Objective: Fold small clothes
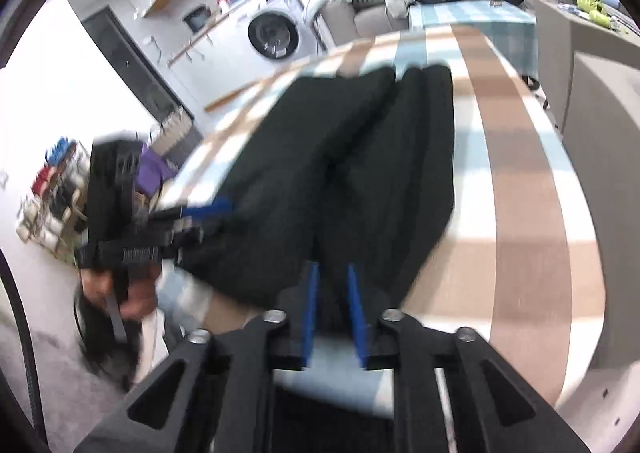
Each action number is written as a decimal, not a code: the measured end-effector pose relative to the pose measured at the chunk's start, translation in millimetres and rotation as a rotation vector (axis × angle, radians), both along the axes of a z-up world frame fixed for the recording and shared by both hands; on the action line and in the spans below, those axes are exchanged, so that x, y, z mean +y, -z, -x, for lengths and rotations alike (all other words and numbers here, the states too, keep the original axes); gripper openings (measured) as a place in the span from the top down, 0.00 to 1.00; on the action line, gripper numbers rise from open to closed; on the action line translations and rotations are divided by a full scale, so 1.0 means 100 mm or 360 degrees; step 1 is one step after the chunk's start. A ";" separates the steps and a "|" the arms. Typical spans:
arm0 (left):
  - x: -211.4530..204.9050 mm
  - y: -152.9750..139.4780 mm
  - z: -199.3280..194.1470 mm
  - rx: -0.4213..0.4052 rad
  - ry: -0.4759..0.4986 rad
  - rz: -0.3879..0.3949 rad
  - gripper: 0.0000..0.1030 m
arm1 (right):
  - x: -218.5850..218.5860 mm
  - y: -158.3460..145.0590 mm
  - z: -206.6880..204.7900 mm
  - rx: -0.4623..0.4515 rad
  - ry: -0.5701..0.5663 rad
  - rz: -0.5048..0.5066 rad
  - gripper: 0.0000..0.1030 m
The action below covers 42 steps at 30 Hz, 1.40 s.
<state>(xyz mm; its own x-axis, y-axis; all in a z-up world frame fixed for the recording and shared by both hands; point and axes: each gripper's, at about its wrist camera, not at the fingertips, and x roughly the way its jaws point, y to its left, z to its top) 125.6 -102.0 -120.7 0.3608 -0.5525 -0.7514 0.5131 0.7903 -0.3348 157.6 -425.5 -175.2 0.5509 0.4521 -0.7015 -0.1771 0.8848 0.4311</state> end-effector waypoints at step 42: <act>0.65 0.14 0.60 0.0002 -0.0161 -0.0271 0.35 | 0.18 0.46 0.15 0.0111 -0.0053 0.0082 0.95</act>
